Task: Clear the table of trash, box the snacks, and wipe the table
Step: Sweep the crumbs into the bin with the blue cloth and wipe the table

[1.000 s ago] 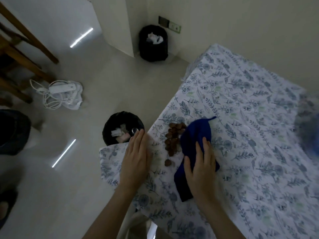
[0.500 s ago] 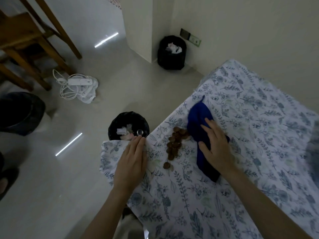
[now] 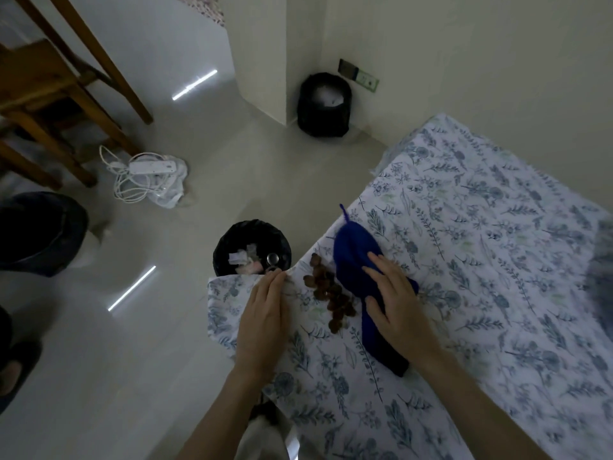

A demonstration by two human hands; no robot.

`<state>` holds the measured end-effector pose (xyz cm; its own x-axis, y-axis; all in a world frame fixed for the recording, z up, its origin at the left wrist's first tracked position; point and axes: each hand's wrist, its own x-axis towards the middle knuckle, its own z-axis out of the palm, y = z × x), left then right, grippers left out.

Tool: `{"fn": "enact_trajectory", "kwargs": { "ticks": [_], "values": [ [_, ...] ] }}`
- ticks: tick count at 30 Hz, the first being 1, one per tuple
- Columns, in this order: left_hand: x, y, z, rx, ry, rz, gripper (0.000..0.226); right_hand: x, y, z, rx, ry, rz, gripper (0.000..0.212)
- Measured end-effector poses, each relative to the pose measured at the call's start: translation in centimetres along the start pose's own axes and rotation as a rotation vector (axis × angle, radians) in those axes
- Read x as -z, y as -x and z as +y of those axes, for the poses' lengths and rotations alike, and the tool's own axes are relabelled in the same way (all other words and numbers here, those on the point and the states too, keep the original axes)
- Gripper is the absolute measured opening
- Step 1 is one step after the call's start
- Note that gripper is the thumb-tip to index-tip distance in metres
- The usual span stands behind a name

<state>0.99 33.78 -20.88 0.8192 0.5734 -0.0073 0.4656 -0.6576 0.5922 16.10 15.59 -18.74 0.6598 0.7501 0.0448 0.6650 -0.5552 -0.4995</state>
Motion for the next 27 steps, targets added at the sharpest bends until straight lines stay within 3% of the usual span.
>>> {"fn": "enact_trajectory", "kwargs": {
  "ticks": [7,13,17,27],
  "values": [
    [1.1,1.4,-1.9,-0.043,-0.112,-0.111,0.064,0.1,6.1,-0.6,-0.486,0.248,0.246,0.062],
    [1.2,1.9,-2.5,-0.029,-0.105,-0.121,0.056,-3.1,8.3,-4.0,-0.662,0.202,0.287,0.066],
    [1.2,1.9,-2.6,0.050,-0.068,-0.080,0.055,-4.3,6.5,-5.4,-0.692,0.164,0.340,0.064],
    [1.0,2.0,-2.9,0.014,-0.137,-0.050,0.046,-7.7,-3.6,-9.3,-0.467,0.154,0.321,0.054]
  ]
}}
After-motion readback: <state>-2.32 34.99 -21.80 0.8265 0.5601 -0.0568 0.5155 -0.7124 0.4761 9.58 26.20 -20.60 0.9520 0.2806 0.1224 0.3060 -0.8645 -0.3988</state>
